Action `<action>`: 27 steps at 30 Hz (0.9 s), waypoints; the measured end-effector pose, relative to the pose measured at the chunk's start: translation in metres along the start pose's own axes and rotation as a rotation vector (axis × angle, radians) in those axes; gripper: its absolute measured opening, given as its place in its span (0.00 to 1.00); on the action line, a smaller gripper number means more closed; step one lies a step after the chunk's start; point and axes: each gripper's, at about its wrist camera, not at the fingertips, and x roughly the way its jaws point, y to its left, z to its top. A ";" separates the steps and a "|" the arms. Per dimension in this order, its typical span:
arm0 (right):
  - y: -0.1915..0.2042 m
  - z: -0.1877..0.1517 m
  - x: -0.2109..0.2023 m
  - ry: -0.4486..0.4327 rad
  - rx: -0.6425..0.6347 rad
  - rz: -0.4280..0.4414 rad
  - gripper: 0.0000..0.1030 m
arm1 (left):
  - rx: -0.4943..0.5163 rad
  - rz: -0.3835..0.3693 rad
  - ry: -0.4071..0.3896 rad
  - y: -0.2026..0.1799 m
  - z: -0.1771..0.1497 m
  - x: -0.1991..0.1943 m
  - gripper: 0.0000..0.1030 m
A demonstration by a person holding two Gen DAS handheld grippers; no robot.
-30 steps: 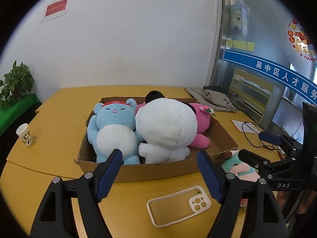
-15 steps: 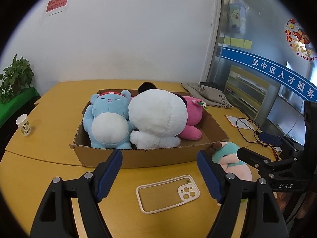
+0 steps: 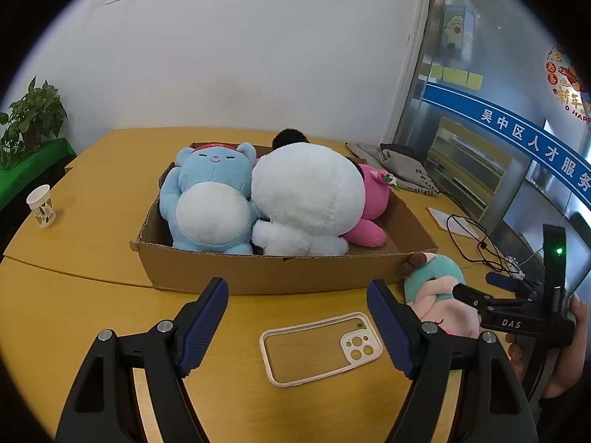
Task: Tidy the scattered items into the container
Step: 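Close both grippers on the pink pig plush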
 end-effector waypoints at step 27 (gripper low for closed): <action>0.106 -0.091 0.009 0.114 -0.369 0.345 0.84 | -0.046 -0.248 0.273 -0.049 -0.031 0.080 0.75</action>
